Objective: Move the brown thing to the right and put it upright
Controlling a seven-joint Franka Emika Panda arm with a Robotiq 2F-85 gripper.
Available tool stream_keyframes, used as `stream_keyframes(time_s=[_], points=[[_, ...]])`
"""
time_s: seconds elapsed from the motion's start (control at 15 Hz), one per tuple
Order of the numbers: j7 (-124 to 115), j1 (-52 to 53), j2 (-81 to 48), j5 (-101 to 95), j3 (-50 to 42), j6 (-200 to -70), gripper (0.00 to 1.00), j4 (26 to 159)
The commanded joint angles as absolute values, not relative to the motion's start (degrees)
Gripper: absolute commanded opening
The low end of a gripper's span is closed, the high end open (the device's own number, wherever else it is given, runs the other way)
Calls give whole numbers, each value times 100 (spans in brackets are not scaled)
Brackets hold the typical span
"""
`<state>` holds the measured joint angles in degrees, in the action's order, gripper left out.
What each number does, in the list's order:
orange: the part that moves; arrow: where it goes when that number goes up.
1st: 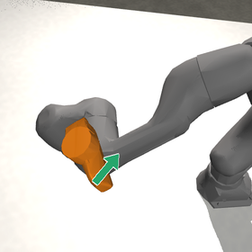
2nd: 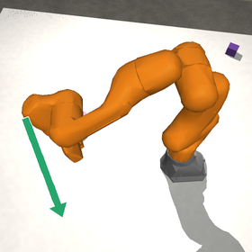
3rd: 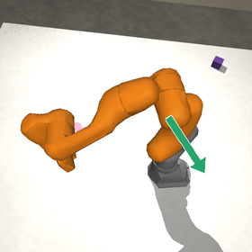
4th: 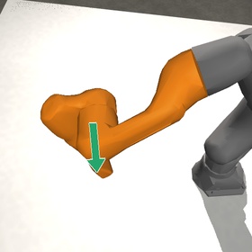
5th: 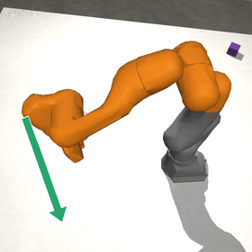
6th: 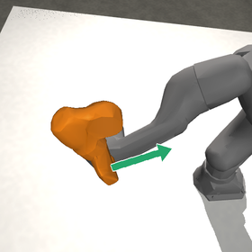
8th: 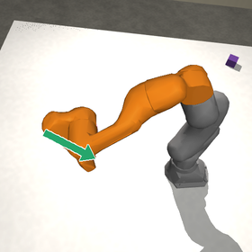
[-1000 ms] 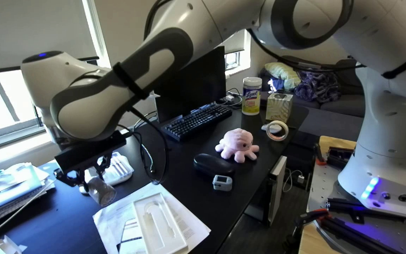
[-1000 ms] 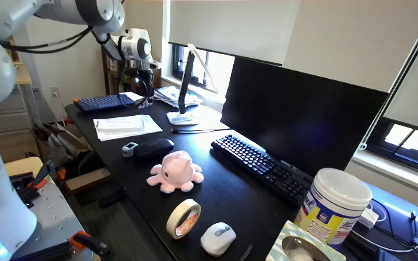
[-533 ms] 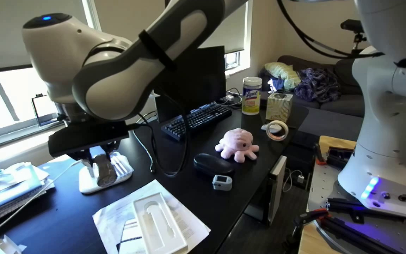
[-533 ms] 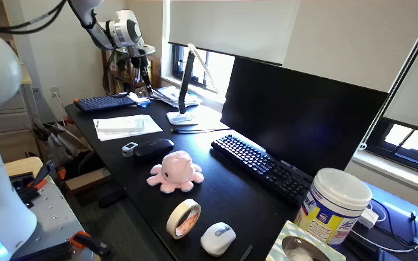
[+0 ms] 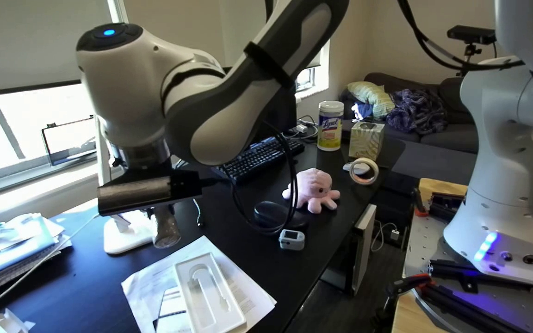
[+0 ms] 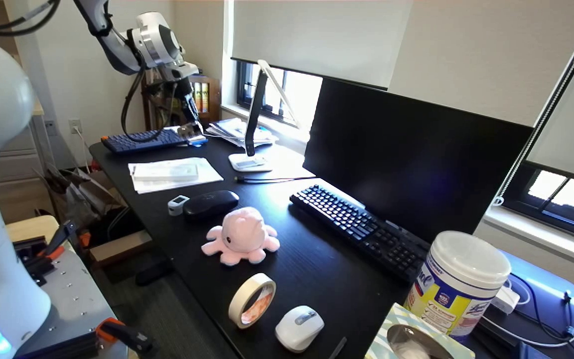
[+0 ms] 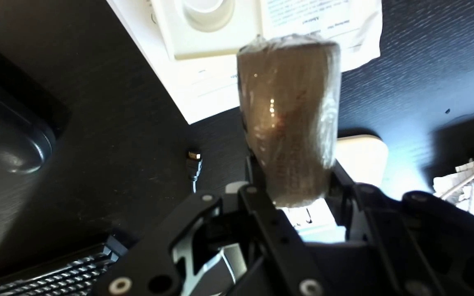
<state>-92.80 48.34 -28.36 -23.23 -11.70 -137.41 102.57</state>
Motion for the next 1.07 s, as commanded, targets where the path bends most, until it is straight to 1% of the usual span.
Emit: stream_keyframes(time_s=[0.0,0.13,0.2,0.33,0.53,0.67,0.73,0.93,1.0], points=[[-9530,4667,-2844,-2747,-999,-13440,14,10135],[-9904,4753,-2671,-3411,-1217,-13264,14,10358],[-10297,4793,-2475,-3916,-1383,-13240,14,10689],[-10970,4667,-2209,-4814,-1420,-13098,14,11176],[-12062,4289,-2154,-5950,-1159,-12955,14,11554],[-12111,3693,-2116,-6016,-702,-13508,14,11821],[-11928,3623,-2325,-5963,-519,-13027,39,11435],[-12011,3323,-2331,-6027,-296,-13258,39,11587],[-12011,3309,-2324,-6027,-284,-13265,14,11587]])
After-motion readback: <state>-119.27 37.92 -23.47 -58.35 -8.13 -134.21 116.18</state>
